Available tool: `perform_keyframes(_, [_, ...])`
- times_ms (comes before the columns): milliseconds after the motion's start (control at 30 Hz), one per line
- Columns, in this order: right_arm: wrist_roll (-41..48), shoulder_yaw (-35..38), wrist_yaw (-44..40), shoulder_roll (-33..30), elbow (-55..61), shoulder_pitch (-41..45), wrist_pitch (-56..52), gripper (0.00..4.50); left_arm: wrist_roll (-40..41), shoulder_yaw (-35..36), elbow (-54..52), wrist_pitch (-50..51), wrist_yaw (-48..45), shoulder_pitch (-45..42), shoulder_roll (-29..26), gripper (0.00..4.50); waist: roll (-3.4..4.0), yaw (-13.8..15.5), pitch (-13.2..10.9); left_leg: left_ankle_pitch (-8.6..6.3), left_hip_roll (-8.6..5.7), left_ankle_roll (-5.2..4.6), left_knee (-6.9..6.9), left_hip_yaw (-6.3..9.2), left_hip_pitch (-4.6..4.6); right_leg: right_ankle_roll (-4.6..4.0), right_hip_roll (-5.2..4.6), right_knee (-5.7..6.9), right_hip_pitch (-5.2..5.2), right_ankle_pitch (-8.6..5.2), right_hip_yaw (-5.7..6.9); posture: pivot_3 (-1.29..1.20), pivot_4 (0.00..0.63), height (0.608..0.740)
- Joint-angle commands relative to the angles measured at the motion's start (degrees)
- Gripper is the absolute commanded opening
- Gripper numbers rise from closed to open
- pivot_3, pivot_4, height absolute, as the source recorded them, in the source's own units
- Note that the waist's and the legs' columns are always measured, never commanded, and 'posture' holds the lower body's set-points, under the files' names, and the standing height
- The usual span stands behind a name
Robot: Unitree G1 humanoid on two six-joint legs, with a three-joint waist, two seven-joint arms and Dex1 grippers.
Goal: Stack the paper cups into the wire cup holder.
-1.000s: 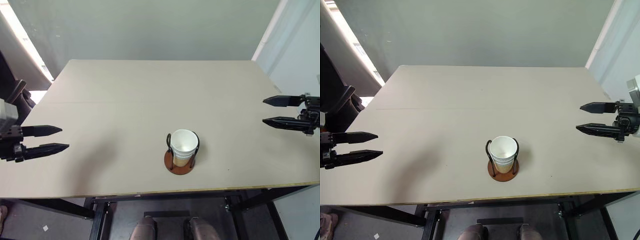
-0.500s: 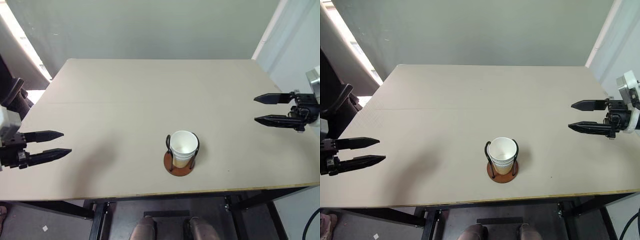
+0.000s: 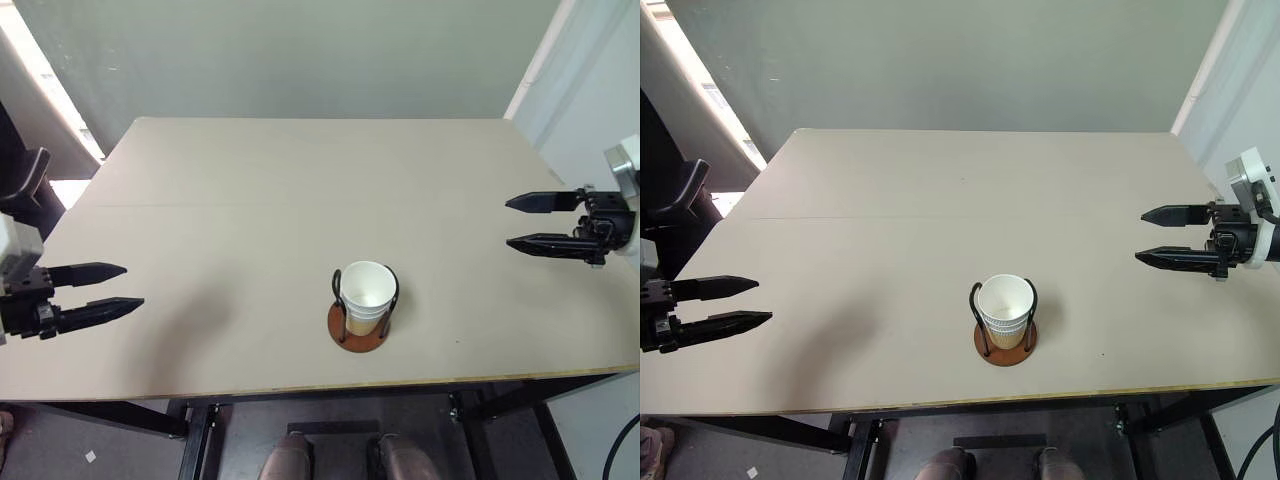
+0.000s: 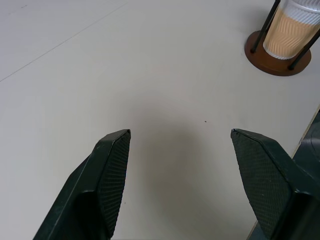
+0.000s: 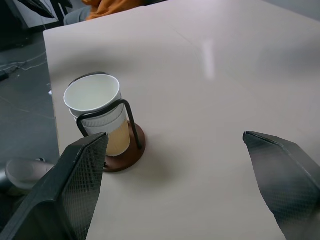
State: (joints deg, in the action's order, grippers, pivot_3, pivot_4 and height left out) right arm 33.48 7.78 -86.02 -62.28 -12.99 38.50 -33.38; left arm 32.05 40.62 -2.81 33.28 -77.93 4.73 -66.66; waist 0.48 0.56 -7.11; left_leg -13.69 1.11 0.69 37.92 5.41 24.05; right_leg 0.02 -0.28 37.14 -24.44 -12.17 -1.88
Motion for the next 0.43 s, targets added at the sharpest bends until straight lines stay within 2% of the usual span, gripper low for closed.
perform_keyframes(33, [-0.06,2.07,0.63,-1.12,0.98,-0.11,-0.09,4.5,0.37,0.5,-0.96,-0.47,0.56,-0.63,-0.15,3.42,0.0,0.0,0.0,0.0,0.0,0.0,0.0,0.0,0.0,0.0,0.0,0.0,0.0,0.0,0.0,0.0,0.15,0.74])
perform_keyframes(433, [-0.94,1.15,1.36,-0.32,0.08,0.82,0.55,4.5,0.05,0.99,-1.56,-0.62,0.91,0.4,-0.02,3.42,0.0,0.0,0.0,-0.02,0.01,0.04,-0.01,0.0,0.0,-0.02,0.01,-0.01,-0.01,-0.01,0.0,0.0,0.15,0.74])
